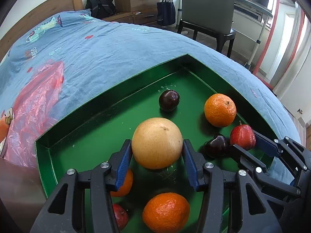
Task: Organize fruits
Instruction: 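Open both tools to release the grapefruit and apple into the tray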
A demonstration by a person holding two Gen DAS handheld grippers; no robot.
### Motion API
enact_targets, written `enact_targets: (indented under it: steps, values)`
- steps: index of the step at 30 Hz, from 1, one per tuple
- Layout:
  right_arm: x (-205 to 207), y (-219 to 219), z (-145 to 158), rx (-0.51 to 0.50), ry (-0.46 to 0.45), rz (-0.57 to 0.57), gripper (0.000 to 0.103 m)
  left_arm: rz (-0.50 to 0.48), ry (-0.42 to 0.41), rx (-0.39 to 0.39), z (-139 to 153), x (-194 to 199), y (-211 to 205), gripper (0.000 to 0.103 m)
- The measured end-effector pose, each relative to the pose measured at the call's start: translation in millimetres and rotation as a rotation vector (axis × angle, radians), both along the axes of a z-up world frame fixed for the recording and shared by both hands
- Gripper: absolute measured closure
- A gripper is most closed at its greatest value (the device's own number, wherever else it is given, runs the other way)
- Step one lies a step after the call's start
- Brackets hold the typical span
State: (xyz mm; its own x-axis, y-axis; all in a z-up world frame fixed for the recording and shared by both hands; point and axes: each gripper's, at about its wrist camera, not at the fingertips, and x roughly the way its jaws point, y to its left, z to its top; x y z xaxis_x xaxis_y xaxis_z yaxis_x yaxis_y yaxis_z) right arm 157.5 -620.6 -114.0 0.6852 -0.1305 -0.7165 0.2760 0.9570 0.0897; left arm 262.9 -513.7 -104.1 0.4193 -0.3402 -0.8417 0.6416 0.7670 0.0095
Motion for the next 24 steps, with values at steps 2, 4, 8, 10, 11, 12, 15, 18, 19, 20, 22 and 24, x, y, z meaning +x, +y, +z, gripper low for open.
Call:
enact_targets:
  steps: [2, 4, 8, 10, 11, 12, 15, 18, 19, 20, 22, 24]
  values:
    - [1.2, 0.0, -0.6, -0.002, 0.000, 0.003, 0.072, -0.004, -0.001, 0.004, 0.7, -0.8, -0.9, 0.057]
    - [1.4, 0.5, -0.4, 0.000, 0.000, 0.001, 0.072, 0.000, 0.003, 0.006, 1.5, -1.6, -0.7, 0.057]
    - [2.4, 2.0, 0.5, -0.002, 0.007, 0.003, 0.072, -0.004, -0.028, 0.027, 5.7, -6.6, -1.4, 0.056]
    - [1.7, 2.6, 1.1, 0.001, 0.010, 0.005, 0.072, -0.003, -0.031, 0.020, 10.9, -7.1, 1.0, 0.056]
    - [0.9, 2.5, 1.9, 0.002, 0.010, 0.004, 0.072, -0.002, -0.035, 0.017, 14.5, -8.1, 2.6, 0.056]
    - [0.0, 2.6, 3.0, 0.004, 0.010, 0.002, 0.071, -0.001, -0.041, 0.013, 19.0, -9.6, 4.4, 0.056]
    - [-6.1, 2.3, 9.1, 0.015, 0.003, -0.006, 0.065, -0.009, -0.063, -0.001, 34.6, -17.1, 10.4, 0.052]
    - [-16.0, 6.3, 20.1, 0.020, -0.009, -0.009, 0.064, -0.025, -0.083, -0.025, 54.8, -32.1, 19.5, 0.051]
    - [-19.4, 8.3, 24.1, 0.019, -0.011, -0.008, 0.063, -0.028, -0.085, -0.037, 61.4, -37.9, 23.4, 0.051]
    - [-23.1, 10.7, 28.2, 0.017, -0.013, -0.007, 0.062, -0.031, -0.086, -0.049, 67.9, -44.4, 27.8, 0.049]
    - [-31.3, 16.7, 37.4, 0.011, -0.017, -0.004, 0.061, -0.035, -0.094, -0.062, 79.5, -57.2, 37.1, 0.048]
    - [-41.2, 23.7, 46.8, 0.011, -0.023, -0.003, 0.057, -0.044, -0.102, -0.071, 90.1, -70.5, 47.5, 0.047]
